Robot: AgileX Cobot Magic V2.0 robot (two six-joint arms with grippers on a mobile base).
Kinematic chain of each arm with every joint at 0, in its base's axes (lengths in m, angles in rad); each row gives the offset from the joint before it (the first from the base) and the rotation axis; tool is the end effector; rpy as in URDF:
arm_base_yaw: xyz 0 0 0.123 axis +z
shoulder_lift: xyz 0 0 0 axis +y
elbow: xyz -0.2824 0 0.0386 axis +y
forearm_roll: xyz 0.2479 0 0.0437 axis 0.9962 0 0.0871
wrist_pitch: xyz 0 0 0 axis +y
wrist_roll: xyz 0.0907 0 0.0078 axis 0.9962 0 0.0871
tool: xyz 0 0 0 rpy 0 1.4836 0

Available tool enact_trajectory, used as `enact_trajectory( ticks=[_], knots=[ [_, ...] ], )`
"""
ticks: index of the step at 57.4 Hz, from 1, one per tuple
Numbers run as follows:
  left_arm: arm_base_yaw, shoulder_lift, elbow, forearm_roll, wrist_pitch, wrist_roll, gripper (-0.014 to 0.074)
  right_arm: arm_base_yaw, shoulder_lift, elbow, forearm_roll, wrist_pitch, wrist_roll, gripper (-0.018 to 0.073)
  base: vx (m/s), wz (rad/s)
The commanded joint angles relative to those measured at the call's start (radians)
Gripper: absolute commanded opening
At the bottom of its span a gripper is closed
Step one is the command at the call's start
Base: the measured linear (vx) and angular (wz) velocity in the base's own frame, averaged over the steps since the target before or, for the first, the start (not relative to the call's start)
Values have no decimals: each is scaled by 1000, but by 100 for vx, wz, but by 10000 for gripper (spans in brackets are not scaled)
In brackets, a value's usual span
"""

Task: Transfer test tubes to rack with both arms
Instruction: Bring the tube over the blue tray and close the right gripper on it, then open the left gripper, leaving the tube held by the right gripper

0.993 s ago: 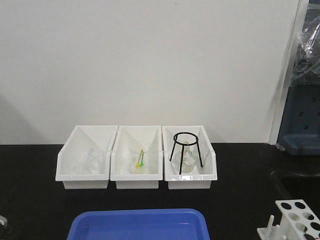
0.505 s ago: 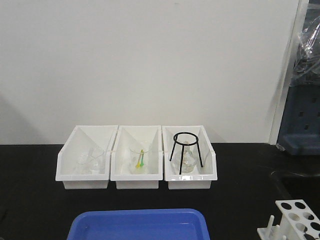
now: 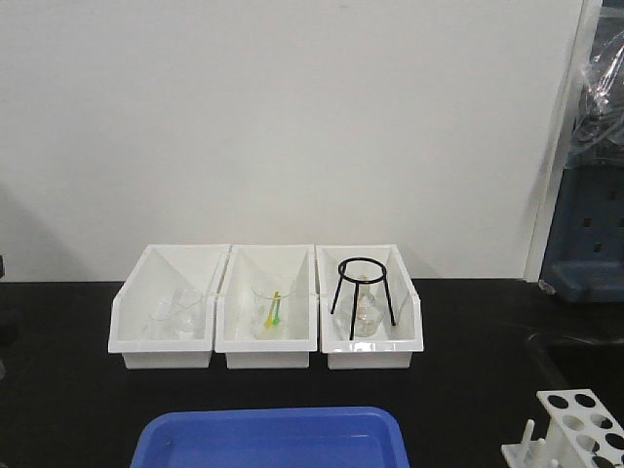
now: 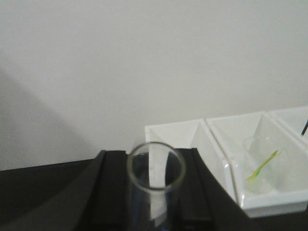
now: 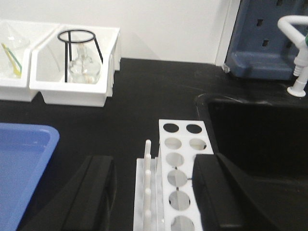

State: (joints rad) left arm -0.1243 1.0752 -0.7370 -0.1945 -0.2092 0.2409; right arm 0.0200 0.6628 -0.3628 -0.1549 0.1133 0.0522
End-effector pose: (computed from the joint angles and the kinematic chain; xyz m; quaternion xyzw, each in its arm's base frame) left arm 0.2375 -0.0260 0.3445 0.0493 0.7214 -0.0110 0.6907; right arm 0.1371 0.0011 0.2665 -0.0443 0.8109 -0.0309 0.5827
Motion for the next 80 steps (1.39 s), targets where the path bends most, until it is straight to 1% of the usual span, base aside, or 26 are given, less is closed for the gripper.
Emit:
enact_trajectory(
  ticks=[1, 9, 14, 17, 18, 22, 26, 31, 34, 35, 36, 40, 48, 52, 56, 59, 67, 70, 73, 80],
  knots=[
    [-20, 9, -73, 0, -71, -103, -4, 1, 28, -38, -12, -62, -27, 435, 0, 0],
    [-84, 58, -87, 0, -115, -199, -4, 1, 94, -61, -7, -59, -67, 435, 0, 0],
    [-136, 106, -87, 0, -181, -276, -4, 24, 137, -93, -3, -60, -99, 435, 0, 0],
    [-163, 132, -87, 0, -231, -315, -4, 67, 163, -116, -3, -60, -108, 435, 0, 0],
    [-181, 151, -87, 3, -255, -341, -4, 80, 175, -127, -3, -61, -110, 435, 0, 0],
    [-222, 197, -87, 21, -322, -399, -4, 159, 214, -157, -3, -62, -113, 435, 0, 0],
    [-261, 250, -87, 52, -387, -475, -4, 242, 266, -194, -3, -62, -113, 435, 0, 0],
    [-305, 312, -87, 116, -449, -583, -4, 344, 342, -247, -3, -62, -113, 435, 0, 0],
    [-334, 355, -87, 184, -475, -670, -4, 393, 389, -283, -3, -61, -113, 435, 0, 0],
    [-339, 364, -87, 201, -482, -679, -4, 414, 401, -292, -3, -61, -113, 435, 0, 0],
    [-348, 379, -87, 230, -491, -716, -4, 428, 418, -306, -3, -59, -113, 435, 0, 0],
    [-371, 422, -87, 334, -519, -811, -4, 493, 470, -358, -4, -46, -113, 435, 0, 0],
    [-384, 497, -87, 486, -598, -1006, -4, 583, 555, -461, -5, 32, -133, 435, 0, 0],
    [-383, 524, -87, 524, -644, -1081, -4, 608, 586, -502, -5, 64, -146, 435, 0, 0],
    [-383, 557, -87, 542, -702, -1127, -4, 620, 615, -537, 0, 79, -146, 435, 0, 0],
    [-383, 575, -87, 559, -745, -1144, -4, 620, 635, -563, 0, 87, -143, 437, 0, 0],
    [-383, 617, -87, 655, -858, -1217, -4, 621, 686, -633, 29, 119, -143, 447, 0, 0],
    [-383, 633, -87, 682, -891, -1228, -4, 621, 704, -661, 39, 147, -152, 452, 0, 0],
    [-383, 646, -87, 696, -904, -1235, -4, 621, 724, -688, 48, 173, -165, 458, 0, 0],
    [-383, 658, -87, 697, -907, -1237, -4, 621, 758, -727, 57, 205, -208, 476, 0, 0]
  ],
)
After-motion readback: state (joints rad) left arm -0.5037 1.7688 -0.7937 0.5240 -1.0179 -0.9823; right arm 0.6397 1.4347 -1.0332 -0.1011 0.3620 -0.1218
